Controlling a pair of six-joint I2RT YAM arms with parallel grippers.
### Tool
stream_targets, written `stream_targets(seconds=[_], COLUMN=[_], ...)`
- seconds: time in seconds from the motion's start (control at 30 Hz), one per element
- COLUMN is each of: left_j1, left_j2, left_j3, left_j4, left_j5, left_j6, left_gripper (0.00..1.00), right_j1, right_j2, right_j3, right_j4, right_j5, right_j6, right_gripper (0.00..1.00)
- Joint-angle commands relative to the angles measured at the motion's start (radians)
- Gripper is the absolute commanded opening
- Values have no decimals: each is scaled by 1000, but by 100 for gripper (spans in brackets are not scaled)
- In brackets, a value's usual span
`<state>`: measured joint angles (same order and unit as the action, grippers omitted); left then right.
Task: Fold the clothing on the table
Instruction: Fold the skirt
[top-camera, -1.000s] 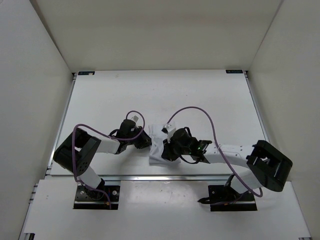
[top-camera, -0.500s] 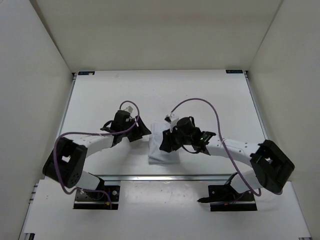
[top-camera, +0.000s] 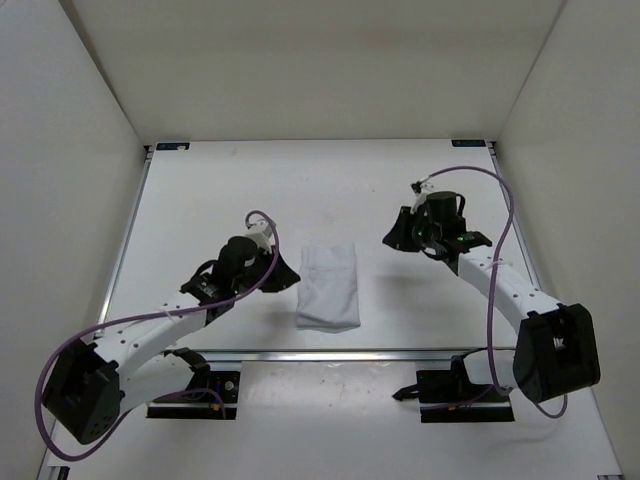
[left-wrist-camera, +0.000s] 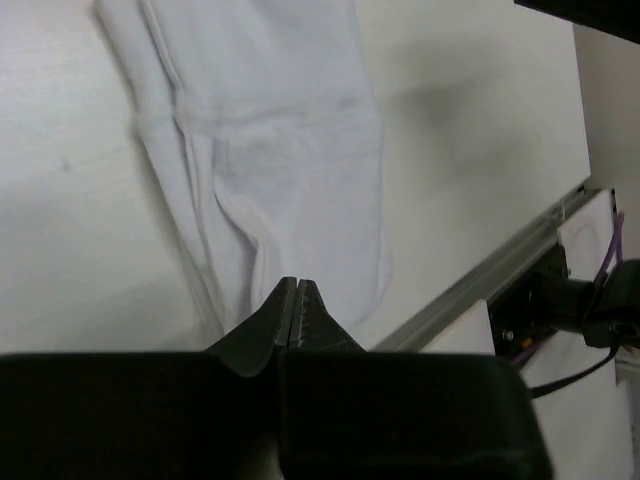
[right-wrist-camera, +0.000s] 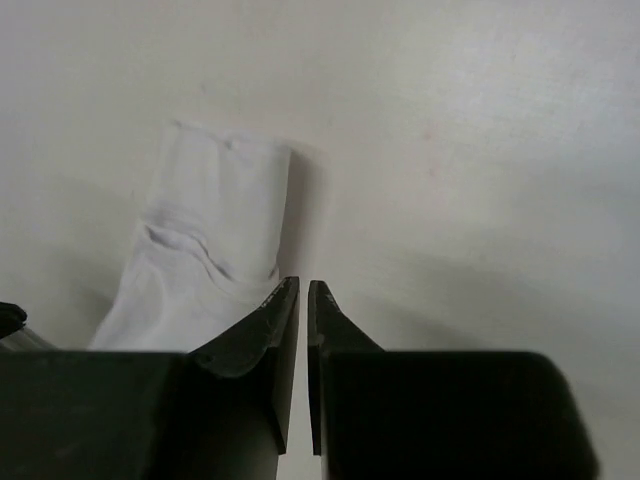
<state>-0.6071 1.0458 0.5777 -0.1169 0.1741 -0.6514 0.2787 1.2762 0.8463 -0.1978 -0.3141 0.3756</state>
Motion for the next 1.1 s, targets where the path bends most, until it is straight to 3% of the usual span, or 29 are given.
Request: stream_targets(seconds=[0.0,0.17,0.23,0.37,0.47,0.57,0.67,0.7,0.77,0.83,0.93,0.97,1.07], left_j1=[-60,-92,-92,-68,-66,-39,15,54,113,176,247,253,271], left_j2=[0,111,138,200,194,136,106,120,148,183,217,232,304], left_j3=[-81,-119,-154,-153,-133,-67,89,176,285,382,445,448,458], left_j4=[95,108,148,117,68,-1,-187,-279,-395,-502,-596,-622,-681], left_j5=[57,53,25,16,25,28,-46,-67,-122,-156,-255,-296,-308], left_j6=[-39,-16,-19,15,32,62,157,209,278,346,438,449,480], left_gripper=[2,0,0,0,2,12,50,53,68,73,83,90,99], right_j1=[49,96,62,-10,-38,-55,-65,-72,-88,-116,-131,-131,-144], right_j2=[-17,47,98,133,130,135,132,138,129,132,115,95,66], right_j3=[-38,-70,-67,-64,-33,32,124,167,204,217,209,192,143], right_j4=[-29,-8,-26,-55,-100,-156,-222,-251,-273,-287,-305,-305,-289], right_j5=[-28,-39,-62,-128,-79,-40,-8,0,23,23,66,108,119], right_j6=[3,28,55,79,57,27,2,-16,-29,-52,-70,-73,-90], right_gripper=[5,10,16,14,22,44,60,62,64,65,65,64,64])
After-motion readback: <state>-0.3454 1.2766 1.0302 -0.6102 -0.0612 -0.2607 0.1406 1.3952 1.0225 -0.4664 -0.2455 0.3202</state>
